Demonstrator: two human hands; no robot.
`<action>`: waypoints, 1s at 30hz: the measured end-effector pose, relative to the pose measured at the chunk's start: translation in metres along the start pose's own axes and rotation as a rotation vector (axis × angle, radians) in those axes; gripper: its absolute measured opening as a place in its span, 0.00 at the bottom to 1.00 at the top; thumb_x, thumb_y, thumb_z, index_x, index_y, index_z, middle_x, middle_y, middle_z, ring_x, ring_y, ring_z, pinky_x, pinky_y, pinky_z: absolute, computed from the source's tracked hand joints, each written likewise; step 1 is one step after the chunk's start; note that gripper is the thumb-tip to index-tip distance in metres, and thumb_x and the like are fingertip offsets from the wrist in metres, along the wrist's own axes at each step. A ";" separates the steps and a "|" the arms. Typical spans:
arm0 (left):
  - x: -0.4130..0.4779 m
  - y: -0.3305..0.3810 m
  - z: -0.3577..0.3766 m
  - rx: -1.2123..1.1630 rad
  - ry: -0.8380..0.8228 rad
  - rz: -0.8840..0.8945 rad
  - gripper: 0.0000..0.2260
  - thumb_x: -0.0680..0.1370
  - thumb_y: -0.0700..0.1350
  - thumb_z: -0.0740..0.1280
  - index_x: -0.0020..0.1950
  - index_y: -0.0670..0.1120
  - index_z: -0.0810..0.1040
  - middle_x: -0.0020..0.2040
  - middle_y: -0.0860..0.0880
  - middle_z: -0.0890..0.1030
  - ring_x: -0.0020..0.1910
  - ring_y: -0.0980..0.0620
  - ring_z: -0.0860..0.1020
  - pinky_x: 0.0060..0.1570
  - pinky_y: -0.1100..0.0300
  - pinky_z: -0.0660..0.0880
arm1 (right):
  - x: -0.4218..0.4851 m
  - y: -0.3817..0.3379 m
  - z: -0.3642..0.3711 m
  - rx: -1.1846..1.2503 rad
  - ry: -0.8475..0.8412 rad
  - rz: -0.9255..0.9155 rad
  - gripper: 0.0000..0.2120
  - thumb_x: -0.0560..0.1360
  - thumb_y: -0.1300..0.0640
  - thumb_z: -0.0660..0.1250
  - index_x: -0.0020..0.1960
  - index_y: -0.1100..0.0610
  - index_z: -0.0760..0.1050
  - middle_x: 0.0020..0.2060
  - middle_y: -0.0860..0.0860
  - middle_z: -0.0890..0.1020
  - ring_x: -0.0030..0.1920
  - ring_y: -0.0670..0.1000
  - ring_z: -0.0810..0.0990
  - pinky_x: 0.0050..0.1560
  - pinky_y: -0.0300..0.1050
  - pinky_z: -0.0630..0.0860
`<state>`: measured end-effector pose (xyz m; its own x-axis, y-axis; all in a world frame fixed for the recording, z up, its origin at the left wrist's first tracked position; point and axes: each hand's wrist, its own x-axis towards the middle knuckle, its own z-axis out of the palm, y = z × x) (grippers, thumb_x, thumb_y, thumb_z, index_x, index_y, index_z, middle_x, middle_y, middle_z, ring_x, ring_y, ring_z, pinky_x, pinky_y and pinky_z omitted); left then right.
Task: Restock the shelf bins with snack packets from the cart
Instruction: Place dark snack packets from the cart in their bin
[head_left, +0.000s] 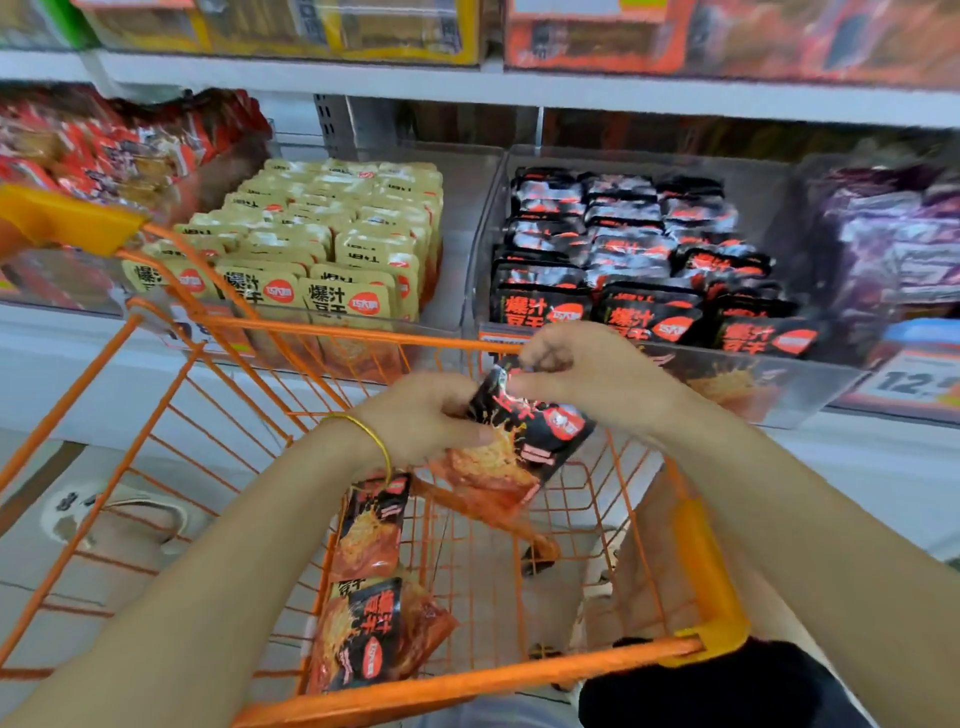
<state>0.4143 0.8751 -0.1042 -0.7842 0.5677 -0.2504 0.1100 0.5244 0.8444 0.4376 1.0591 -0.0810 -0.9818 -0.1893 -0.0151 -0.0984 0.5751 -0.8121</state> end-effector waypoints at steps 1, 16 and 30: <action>0.002 0.009 -0.001 -0.045 0.042 0.027 0.03 0.74 0.35 0.68 0.45 0.42 0.79 0.36 0.48 0.77 0.35 0.55 0.73 0.37 0.62 0.72 | -0.006 0.003 -0.009 0.067 0.074 0.008 0.06 0.71 0.57 0.73 0.43 0.57 0.76 0.37 0.49 0.75 0.38 0.46 0.75 0.41 0.40 0.72; 0.085 0.105 0.037 -0.129 0.359 0.419 0.12 0.73 0.32 0.67 0.41 0.49 0.74 0.37 0.50 0.77 0.38 0.54 0.76 0.47 0.52 0.78 | -0.021 0.043 -0.094 -0.269 0.673 -0.171 0.08 0.72 0.64 0.69 0.48 0.66 0.74 0.34 0.55 0.77 0.37 0.56 0.75 0.44 0.52 0.75; 0.093 0.107 0.029 0.230 0.517 0.384 0.06 0.72 0.41 0.71 0.42 0.41 0.75 0.38 0.48 0.76 0.41 0.48 0.74 0.41 0.64 0.71 | -0.021 0.030 -0.098 -0.422 0.667 -0.141 0.11 0.74 0.57 0.69 0.56 0.56 0.78 0.45 0.44 0.76 0.43 0.42 0.69 0.45 0.34 0.64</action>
<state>0.3705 1.0027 -0.0506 -0.8483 0.3942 0.3536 0.5208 0.5000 0.6919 0.4398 1.1583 -0.0474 -0.8325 0.1569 0.5314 -0.1506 0.8589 -0.4895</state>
